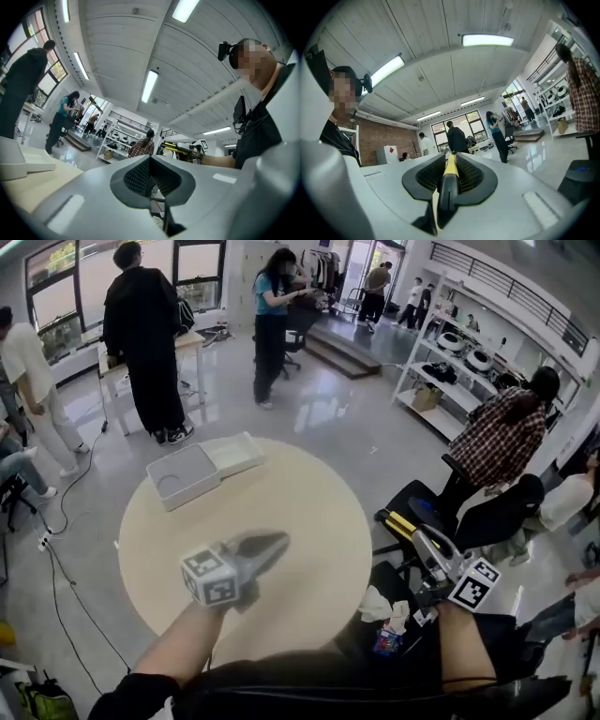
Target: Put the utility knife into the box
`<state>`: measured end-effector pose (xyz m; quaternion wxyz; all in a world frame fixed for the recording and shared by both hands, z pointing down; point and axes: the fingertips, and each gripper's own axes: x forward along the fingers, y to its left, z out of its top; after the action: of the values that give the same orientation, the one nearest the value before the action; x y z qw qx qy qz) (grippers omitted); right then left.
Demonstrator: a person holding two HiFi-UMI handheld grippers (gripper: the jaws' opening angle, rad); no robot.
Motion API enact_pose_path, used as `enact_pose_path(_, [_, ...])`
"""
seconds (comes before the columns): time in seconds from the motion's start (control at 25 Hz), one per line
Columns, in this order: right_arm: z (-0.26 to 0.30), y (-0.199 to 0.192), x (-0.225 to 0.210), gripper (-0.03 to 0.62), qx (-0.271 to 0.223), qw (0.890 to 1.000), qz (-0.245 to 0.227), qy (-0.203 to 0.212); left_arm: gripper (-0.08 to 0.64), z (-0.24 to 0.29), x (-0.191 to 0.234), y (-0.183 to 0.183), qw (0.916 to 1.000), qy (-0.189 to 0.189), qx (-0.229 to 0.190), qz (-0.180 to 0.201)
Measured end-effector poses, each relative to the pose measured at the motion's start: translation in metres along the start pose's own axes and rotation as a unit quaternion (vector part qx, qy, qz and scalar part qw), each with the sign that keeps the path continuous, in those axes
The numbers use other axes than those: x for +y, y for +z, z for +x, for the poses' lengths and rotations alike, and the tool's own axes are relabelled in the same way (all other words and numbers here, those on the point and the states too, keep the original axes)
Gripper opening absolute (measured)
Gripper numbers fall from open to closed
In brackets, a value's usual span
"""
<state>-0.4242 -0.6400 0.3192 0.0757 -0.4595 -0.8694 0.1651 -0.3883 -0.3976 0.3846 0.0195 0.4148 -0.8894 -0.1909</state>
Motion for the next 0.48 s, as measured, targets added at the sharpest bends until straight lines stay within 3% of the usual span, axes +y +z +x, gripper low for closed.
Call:
enact_pose_path(0.12, [0.082,-0.003,-0.011,0.087,0.025,0.999,-0.022,0.023,-0.002,-0.017,0.06,0.015,0.9995,0.029,-0.002,0.011])
enact_pose_path(0.28, [0.184,-0.024,-0.027,0.087,0.047,0.998,0.018,0.047,-0.002,-0.048,0.138,0.036,0.9974,0.068,0.002,0.022])
enact_pose_path(0.48, [0.275,-0.057,-0.043,0.087,0.075,0.994,0.027,0.07,-0.002,-0.072,0.213,0.041,0.9931,0.106,0.014,0.048])
